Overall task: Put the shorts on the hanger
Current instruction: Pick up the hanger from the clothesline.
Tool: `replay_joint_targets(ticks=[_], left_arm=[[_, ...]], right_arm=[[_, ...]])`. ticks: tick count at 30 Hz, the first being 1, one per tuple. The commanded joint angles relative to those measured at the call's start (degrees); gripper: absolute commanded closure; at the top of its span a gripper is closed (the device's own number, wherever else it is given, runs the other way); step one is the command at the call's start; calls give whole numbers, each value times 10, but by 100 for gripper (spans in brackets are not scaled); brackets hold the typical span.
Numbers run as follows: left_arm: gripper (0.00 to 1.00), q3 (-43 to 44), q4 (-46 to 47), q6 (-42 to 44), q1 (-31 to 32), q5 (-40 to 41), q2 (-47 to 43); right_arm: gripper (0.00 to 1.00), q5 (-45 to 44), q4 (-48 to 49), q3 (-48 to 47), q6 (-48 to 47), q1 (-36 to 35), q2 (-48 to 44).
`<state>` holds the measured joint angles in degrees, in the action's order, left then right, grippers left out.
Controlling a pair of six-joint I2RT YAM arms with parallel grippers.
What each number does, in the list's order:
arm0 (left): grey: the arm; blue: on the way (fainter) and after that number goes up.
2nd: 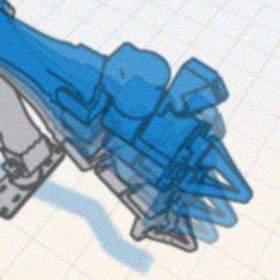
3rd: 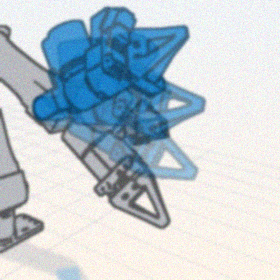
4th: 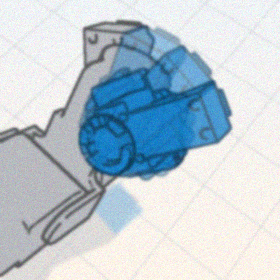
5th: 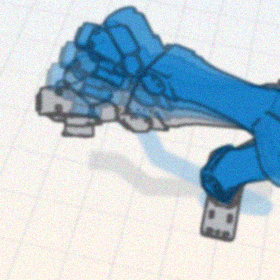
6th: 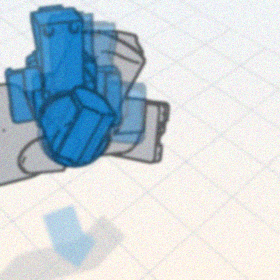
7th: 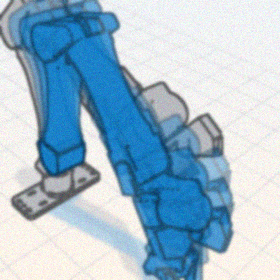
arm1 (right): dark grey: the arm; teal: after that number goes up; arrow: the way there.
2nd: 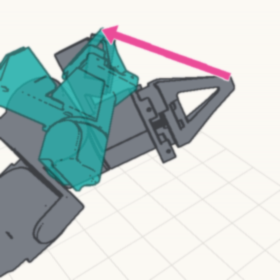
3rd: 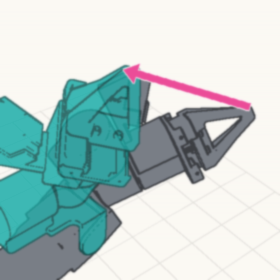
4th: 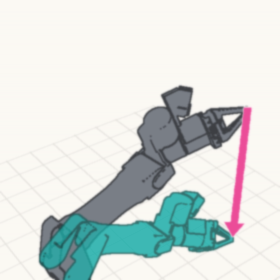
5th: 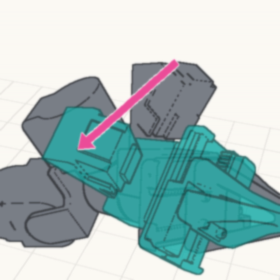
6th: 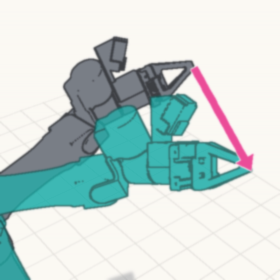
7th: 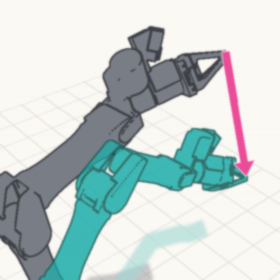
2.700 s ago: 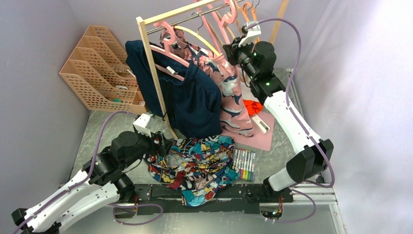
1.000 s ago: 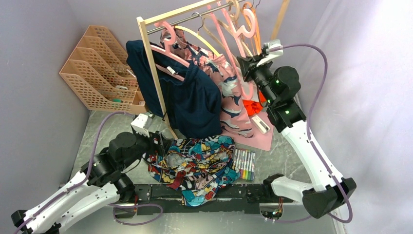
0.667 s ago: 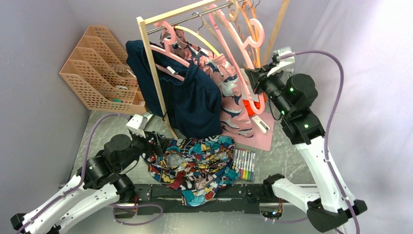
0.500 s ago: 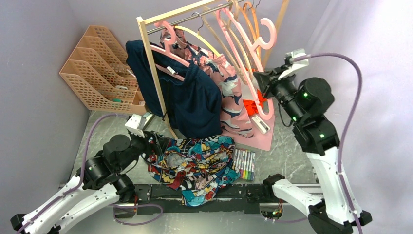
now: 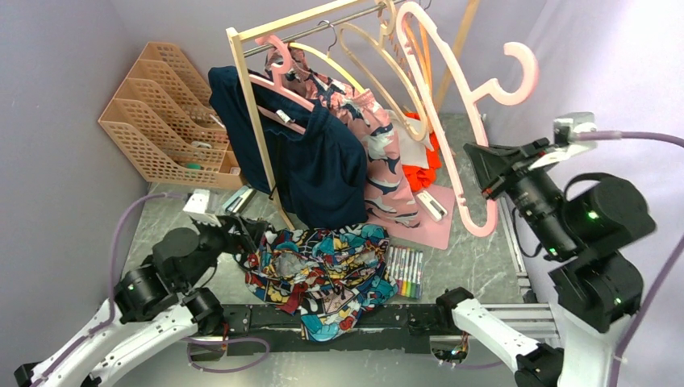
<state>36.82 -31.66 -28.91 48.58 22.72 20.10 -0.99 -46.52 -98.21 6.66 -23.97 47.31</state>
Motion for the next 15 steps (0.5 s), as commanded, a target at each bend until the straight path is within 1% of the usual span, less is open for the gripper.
replay_joint_targets(ticks=[1,3,7,8,10,13,15], left_arm=[[6,83,-38,-15,1,55,-25],[5,120,-57,-16,1,68,-34],[1,205,-77,-2,1,83,-49],[0,228,-79,6,1,86,-52],[0,277,-80,20,1,88,-52],[0,340,-65,55,1,72,-52],[1,369,-42,72,1,44,-46]], right_arm=[[100,85,-19,-47,25,-6,-8],[100,172,-4,-54,29,-10,-10],[100,411,60,-27,56,-28,-12],[100,453,72,-21,66,-33,-7],[100,492,78,-10,73,-52,3],[100,506,74,19,66,-83,23],[100,503,67,42,54,-103,38]])
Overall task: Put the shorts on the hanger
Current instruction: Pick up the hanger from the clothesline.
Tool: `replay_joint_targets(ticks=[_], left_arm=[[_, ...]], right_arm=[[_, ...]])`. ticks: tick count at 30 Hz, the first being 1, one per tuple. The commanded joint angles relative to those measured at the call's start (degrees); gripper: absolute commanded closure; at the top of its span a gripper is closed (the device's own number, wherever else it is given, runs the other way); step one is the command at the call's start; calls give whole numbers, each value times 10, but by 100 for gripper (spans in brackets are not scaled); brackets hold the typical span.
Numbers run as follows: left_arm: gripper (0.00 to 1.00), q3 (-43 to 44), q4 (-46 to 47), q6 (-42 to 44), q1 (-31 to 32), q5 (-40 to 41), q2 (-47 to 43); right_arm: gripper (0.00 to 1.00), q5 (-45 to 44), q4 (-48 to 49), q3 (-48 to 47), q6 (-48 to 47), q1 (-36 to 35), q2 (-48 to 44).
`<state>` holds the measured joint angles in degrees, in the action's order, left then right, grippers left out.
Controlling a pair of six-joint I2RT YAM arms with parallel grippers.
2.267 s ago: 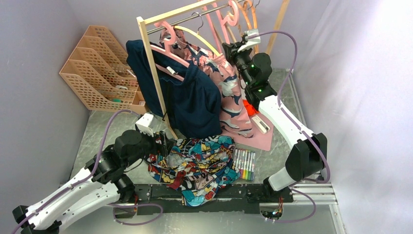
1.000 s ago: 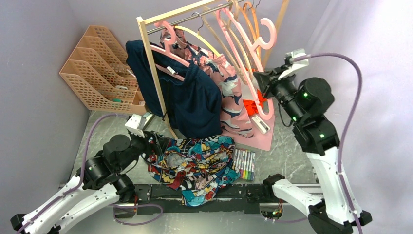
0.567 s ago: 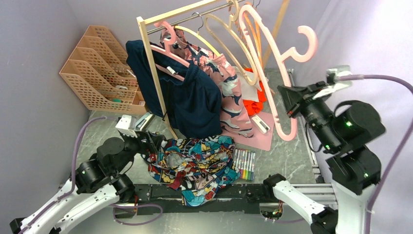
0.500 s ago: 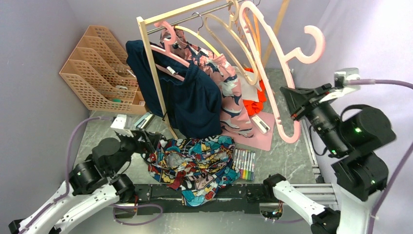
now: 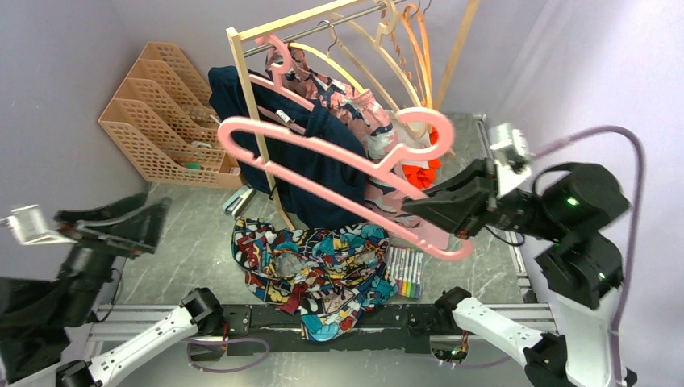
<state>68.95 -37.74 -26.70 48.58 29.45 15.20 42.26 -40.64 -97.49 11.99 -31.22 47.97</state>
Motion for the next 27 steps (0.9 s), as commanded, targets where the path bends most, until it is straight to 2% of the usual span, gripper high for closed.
replay_joint_targets(ticks=[1,7,13,19,27], left_arm=[[0,59,24,72,1,-40,9],[0,89,19,105,2,-137,90],[0,58,62,153,2,-321,138],[4,21,49,192,2,-500,185],[5,-81,46,247,1,-581,194]], right_arm=[[100,68,5,45,-6,-39,39],[100,20,10,124,-56,-86,73],[100,-22,37,205,-91,-97,74],[100,-41,80,321,-96,-135,53],[100,1,128,423,-83,-151,14]])
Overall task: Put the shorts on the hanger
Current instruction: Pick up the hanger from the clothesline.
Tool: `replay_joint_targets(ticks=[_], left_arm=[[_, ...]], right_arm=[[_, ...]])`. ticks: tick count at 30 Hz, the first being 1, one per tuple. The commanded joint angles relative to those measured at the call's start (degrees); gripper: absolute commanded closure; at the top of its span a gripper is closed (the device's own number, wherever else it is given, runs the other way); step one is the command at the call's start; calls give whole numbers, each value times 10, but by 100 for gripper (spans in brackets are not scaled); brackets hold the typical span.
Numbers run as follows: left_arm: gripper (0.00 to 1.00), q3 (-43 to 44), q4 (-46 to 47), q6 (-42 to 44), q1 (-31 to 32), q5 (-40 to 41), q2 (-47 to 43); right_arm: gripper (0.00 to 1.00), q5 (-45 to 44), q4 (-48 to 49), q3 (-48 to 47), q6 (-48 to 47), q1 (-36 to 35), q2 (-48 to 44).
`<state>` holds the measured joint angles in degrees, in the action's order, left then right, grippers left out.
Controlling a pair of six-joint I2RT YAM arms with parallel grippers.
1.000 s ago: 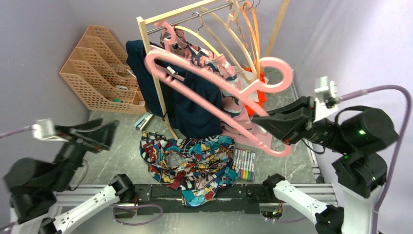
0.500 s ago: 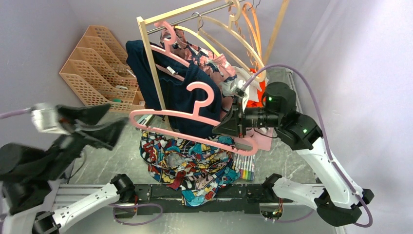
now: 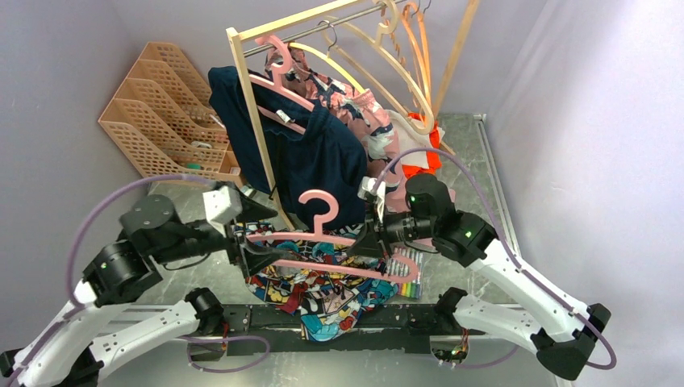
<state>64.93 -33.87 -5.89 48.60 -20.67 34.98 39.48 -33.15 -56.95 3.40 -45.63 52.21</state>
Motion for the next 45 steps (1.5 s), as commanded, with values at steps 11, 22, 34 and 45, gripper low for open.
replay_joint_targets(ticks=[11,22,34,45], left_arm=[[6,-128,23,73,1,-164,9],[11,-152,24,113,1,-211,51],[66,-164,35,112,1,-242,72],[93,-162,59,111,1,-208,59]], right_arm=[[100,63,81,87,14,-18,-79],[100,89,82,103,8,-28,-76],[100,86,75,87,16,-35,-76],[59,97,39,32,31,-38,-56]])
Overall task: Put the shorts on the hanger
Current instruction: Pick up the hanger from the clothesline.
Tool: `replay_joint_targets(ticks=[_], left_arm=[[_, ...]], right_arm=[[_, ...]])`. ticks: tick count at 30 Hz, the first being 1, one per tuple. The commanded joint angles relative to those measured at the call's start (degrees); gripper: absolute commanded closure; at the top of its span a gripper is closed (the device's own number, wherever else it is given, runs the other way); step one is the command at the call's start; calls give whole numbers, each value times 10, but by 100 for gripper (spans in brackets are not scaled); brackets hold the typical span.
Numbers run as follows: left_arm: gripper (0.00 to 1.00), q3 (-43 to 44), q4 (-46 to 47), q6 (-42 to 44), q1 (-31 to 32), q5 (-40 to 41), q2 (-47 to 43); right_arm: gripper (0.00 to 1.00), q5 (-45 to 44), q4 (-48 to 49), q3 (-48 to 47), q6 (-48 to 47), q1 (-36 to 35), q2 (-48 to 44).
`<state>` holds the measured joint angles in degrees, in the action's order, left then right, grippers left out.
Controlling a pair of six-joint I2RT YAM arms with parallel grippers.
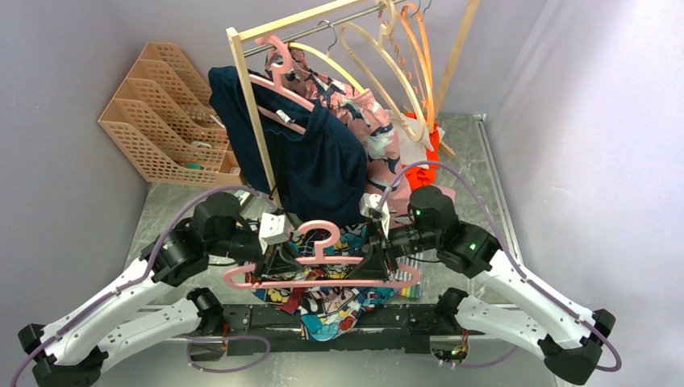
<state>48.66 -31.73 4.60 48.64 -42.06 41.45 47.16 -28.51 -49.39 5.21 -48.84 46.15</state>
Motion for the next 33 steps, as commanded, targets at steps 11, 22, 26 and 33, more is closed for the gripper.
replay_joint_targets(ticks=[11,22,26,33], left_arm=[[93,38,29,15,1,-55,45],[93,55,54,-1,1,-68,65],[93,61,54,-2,1,-75,77],[93,65,52,-7,1,-77,75]], right_arm=[[33,26,44,-118,36,-9,68],[40,-47,110,-85,63,-83,86],[54,-100,130,-84,64,-109,91],[79,-143,159,-54,72,-118,85]])
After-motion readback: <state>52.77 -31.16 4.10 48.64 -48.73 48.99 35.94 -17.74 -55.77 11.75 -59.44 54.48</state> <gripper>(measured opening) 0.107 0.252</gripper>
